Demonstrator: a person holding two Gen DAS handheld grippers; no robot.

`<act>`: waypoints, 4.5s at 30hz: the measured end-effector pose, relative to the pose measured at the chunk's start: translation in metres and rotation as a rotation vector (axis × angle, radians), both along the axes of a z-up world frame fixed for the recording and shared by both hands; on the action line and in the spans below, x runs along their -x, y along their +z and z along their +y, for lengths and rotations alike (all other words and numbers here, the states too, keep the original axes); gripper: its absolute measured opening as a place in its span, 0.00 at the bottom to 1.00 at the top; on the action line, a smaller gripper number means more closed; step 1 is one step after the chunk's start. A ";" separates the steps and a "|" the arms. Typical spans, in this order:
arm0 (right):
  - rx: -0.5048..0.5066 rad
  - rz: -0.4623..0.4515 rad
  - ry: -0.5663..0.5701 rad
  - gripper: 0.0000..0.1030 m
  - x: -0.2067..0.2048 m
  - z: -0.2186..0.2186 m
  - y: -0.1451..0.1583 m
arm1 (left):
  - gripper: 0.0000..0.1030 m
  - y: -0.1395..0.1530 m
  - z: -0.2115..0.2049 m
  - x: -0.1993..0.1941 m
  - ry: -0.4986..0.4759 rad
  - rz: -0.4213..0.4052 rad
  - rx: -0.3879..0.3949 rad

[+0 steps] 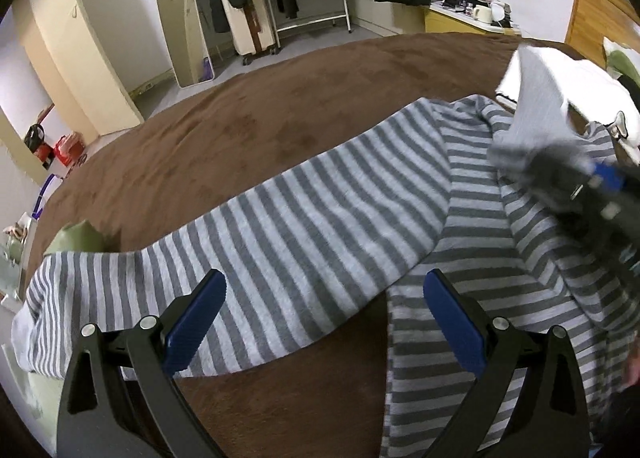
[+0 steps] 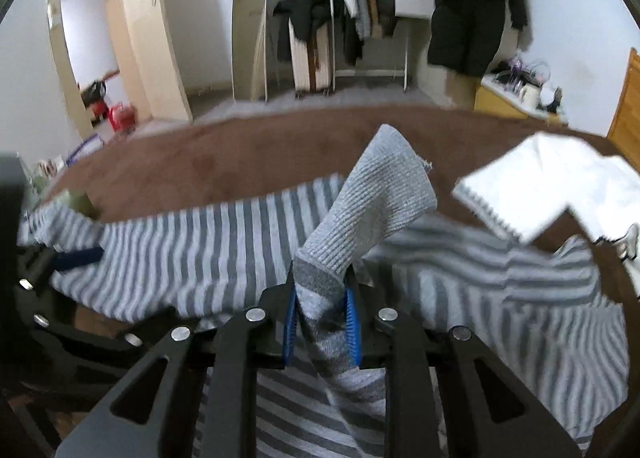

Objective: Fold large clothes
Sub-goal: 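Grasp the sleeve cuff with the right tool and carry it across the body, then lay the sleeve onto the hoodie body and open the right tool, then grasp the other sleeve cuff with the left tool and lift it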

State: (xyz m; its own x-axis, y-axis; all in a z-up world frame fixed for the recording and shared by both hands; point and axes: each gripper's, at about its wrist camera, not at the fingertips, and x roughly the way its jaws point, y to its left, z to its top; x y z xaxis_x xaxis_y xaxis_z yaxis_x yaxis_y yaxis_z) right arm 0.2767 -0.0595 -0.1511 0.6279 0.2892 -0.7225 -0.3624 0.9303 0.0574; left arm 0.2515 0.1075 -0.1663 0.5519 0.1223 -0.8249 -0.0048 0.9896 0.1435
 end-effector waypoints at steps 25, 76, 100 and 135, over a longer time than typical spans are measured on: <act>-0.040 0.090 -0.220 0.70 0.071 -0.188 0.024 | 0.94 0.008 -0.053 -0.038 -0.182 0.050 0.185; -0.208 0.120 -0.611 0.71 0.105 -0.307 -0.014 | 0.94 -0.030 -0.106 -0.037 -0.201 0.109 0.144; 0.151 0.188 -0.475 0.17 0.043 -0.290 -0.062 | 0.95 -0.045 -0.096 0.007 -0.226 0.164 0.221; 0.003 0.080 -0.066 0.78 0.099 -0.116 0.020 | 0.94 0.052 0.152 0.127 0.400 -0.190 0.256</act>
State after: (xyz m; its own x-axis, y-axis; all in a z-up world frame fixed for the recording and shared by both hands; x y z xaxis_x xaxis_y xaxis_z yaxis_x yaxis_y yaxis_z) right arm 0.1779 -0.1755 -0.1310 0.5856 0.2474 -0.7719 -0.2950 0.9520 0.0814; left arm 0.1249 0.2590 -0.1138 0.6461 0.1614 -0.7460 -0.3928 0.9083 -0.1437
